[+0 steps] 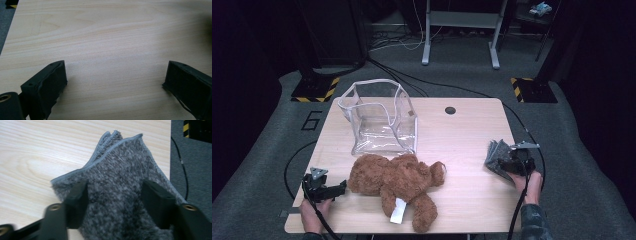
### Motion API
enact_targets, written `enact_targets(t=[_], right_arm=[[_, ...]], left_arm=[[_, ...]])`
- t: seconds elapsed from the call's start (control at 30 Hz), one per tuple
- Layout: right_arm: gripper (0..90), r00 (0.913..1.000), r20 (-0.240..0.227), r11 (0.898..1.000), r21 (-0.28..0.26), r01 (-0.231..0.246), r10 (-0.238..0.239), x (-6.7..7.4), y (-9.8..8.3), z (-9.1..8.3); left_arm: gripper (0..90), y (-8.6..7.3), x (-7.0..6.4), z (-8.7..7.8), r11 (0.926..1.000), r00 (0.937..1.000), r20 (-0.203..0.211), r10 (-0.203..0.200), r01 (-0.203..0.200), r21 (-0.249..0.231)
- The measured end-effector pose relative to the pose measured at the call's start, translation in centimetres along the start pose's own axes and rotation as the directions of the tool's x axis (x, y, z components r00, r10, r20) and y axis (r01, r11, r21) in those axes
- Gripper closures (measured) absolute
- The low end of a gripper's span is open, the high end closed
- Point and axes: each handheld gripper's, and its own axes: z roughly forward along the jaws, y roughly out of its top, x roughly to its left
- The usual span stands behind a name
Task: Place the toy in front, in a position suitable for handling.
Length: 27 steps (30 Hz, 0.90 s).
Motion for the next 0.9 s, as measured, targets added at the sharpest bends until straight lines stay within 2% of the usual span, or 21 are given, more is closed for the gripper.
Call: enact_targets(t=[0.13, 0.17, 0.2, 0.23, 0.3, 0.4, 0.43, 0.47, 0.53, 0.57, 0.73, 0.77, 0.8, 0.9], right_arm=[[20.4, 0.9994, -0.025, 0.999, -0.038, -0.025, 0.024, 0.2, -0.1, -1.6], [20.4, 0.9994, -0.025, 0.999, -0.038, -0.025, 0.024, 0.2, -0.1, -1.6], [15.8, 0.9976, -0.063, 0.998, -0.058, -0.032, 0.028, 0.7, -0.3, -2.4], [15.8, 0.9976, -0.063, 0.998, -0.058, -0.032, 0.028, 0.7, -0.3, -2.4], [13.9, 0.9937, -0.111, 0.996, -0.087, -0.027, 0.018, 1.9, -0.7, -3.4], [11.3, 0.9861, -0.166, 0.996, -0.092, -0.017, 0.002, 3.6, -1.3, -3.8], [10.9, 0.9836, -0.18, 0.996, -0.093, -0.016, -0.001, 4.0, -1.5, -3.8], [10.6, 0.9767, -0.214, 0.996, -0.085, -0.001, -0.017, 4.8, -2.0, -3.7], [10.2, 0.973, -0.227, 0.996, -0.09, 0.021, -0.041, 6.2, -2.9, -3.3], [9.4, 0.9711, -0.236, 0.996, -0.088, 0.018, -0.038, 6.8, -3.4, -2.9], [8.6, 0.9665, -0.246, 0.995, -0.077, 0.057, -0.074, 9.2, -5.6, -0.9], [8.6, 0.9665, -0.246, 0.995, -0.077, 0.057, -0.074, 9.2, -5.6, -0.9], [7.3, 0.9654, -0.237, 0.993, -0.063, 0.095, -0.108, 9.8, -5.9, -0.2], [5.8, 0.9624, -0.242, 0.992, -0.058, 0.113, -0.124, 10.1, -6.1, 0.4]], left_arm=[[3.7, 0.0, 0.0, 0.0, 1.0, 1.0, 0.0, 0.0, 0.0, 0.0], [3.7, 0.0, 0.0, 0.0, 1.0, 1.0, 0.0, 0.0, 0.0, 0.0], [3.7, 0.0, 0.0, 0.0, 1.0, 1.0, -0.001, 0.0, 0.0, 0.0], [3.7, 0.0, 0.0, 0.0, 1.0, 1.0, -0.001, 0.0, 0.0, 0.0], [3.7, 0.0, 0.0, 0.0, 1.0, 1.0, -0.002, -0.001, 0.001, 0.0], [3.7, 0.0, 0.0, 0.0, 1.0, 1.0, -0.002, -0.001, 0.001, 0.001], [3.7, 0.0, 0.0, 0.0, 1.0, 1.0, -0.002, -0.001, 0.001, 0.001], [3.7, 0.0, 0.0, 0.0, 1.0, 1.0, -0.002, 0.0, 0.0, 0.0], [3.7, 0.0, 0.0, 0.0, 1.0, 1.0, -0.002, -0.001, 0.001, 0.001], [3.7, 0.0, 0.0, 0.0, 1.0, 1.0, -0.003, 0.002, -0.002, -0.003], [4.1, 0.0, 0.0, 0.0, 1.0, 1.0, 0.0, 0.0, 0.0, 0.0], [4.1, 0.0, 0.0, 0.0, 1.0, 1.0, 0.0, 0.0, 0.0, 0.0], [4.1, 0.0, 0.0, 0.0, 1.0, 1.0, 0.0, 0.0, 0.0, -0.001], [4.1, 0.0, 0.0, 0.0, 1.0, 1.0, -0.001, 0.0, 0.0, -0.001]])
